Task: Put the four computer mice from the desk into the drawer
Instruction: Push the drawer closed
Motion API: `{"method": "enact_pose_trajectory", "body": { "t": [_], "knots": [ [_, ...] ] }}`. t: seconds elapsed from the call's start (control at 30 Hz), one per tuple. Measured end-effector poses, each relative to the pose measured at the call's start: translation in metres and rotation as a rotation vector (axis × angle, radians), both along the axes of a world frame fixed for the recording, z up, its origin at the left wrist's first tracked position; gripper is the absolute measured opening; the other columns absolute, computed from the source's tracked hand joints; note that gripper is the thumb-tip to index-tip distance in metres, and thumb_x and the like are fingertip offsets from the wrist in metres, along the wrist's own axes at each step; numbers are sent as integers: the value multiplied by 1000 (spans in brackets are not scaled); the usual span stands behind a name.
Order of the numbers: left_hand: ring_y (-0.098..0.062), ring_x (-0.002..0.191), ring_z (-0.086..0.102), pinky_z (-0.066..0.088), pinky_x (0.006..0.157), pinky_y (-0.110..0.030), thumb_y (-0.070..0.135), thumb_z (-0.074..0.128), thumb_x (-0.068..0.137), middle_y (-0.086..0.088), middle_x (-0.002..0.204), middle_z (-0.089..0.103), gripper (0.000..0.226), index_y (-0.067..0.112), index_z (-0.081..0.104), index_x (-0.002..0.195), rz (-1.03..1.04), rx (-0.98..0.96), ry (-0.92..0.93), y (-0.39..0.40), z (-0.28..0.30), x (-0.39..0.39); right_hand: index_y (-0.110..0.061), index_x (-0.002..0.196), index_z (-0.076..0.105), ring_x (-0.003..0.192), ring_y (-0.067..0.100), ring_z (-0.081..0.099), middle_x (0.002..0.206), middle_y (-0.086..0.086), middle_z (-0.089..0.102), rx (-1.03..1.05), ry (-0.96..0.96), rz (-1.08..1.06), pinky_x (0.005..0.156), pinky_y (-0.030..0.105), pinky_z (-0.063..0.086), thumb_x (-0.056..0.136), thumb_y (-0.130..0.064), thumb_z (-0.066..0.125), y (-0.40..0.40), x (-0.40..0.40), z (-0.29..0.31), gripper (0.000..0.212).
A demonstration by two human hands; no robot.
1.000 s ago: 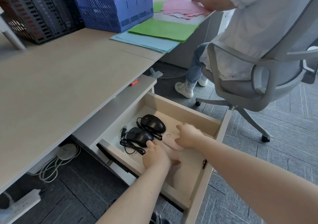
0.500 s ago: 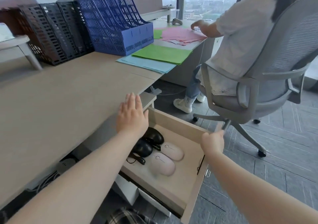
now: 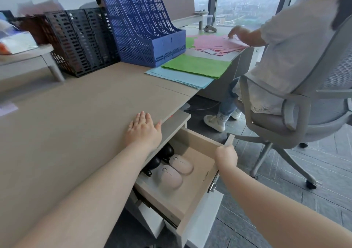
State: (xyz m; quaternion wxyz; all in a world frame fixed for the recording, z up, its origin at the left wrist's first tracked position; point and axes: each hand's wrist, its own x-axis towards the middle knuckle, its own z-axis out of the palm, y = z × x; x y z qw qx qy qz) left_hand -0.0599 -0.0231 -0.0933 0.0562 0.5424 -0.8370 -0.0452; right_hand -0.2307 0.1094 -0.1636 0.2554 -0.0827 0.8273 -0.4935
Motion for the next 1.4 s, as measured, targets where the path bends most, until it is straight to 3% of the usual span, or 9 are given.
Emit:
{"method": "enact_pose_trajectory", "body": {
  "t": [0.1,0.17,0.23,0.33,0.4,0.7,0.93,1.1,1.4],
  "knots": [
    [-18,149,5,6,122,-37,48,17,98,-6,162,7,66,10,13,151,-40,38,-7,-11,1,2,-1,118,51,75,26,48,103,23,54,-47,-52,27,71,32,37,94,-10,30,-12,13,-2,33],
    [-16,149,5,6,122,-37,50,17,97,-3,162,6,67,11,12,152,-73,59,-12,-18,4,4,-7,114,58,88,32,56,107,19,58,-121,-117,58,74,38,45,92,-9,30,-11,24,-3,35],
    [-14,149,5,5,122,-36,50,17,98,-1,162,6,66,13,13,152,-106,77,-12,-24,7,7,-17,124,59,104,31,57,115,10,59,-129,-139,140,77,41,50,94,-9,31,-9,37,-6,42],
    [-12,149,4,4,122,-35,47,17,98,1,162,5,63,15,13,152,-125,85,-10,-28,9,9,-21,145,40,115,23,54,138,3,51,-131,-172,218,102,38,43,98,-12,35,-13,54,-17,47],
    [-12,149,3,3,122,-35,46,19,99,1,162,5,62,14,12,152,-134,87,-11,-28,9,8,-26,147,34,105,20,55,139,2,51,-106,-157,280,103,39,46,98,-14,36,-22,62,-27,50],
    [-10,149,-1,0,122,-34,44,17,99,2,162,0,62,15,7,152,-178,107,-22,-31,9,7,-28,147,33,119,27,56,143,5,49,-4,4,413,98,46,50,98,-23,42,-57,67,-38,50],
    [-9,149,-2,0,122,-34,44,16,99,3,162,-2,62,14,5,152,-220,119,-38,-36,10,7,-37,149,22,132,21,46,155,-11,32,39,85,567,103,32,44,97,-6,35,-68,67,-44,61],
    [-8,149,-2,0,122,-34,43,17,99,4,162,-2,61,15,5,152,-226,109,-35,-36,9,6,-38,150,17,122,15,56,158,-21,19,15,121,595,84,32,50,92,4,28,-74,75,-47,72],
    [-8,149,-2,0,121,-34,42,17,99,4,162,-2,61,15,6,152,-217,106,-45,-35,9,6,-34,151,12,140,12,37,159,-22,10,-17,177,607,100,23,38,88,6,29,-79,79,-59,77]
  ]
}}
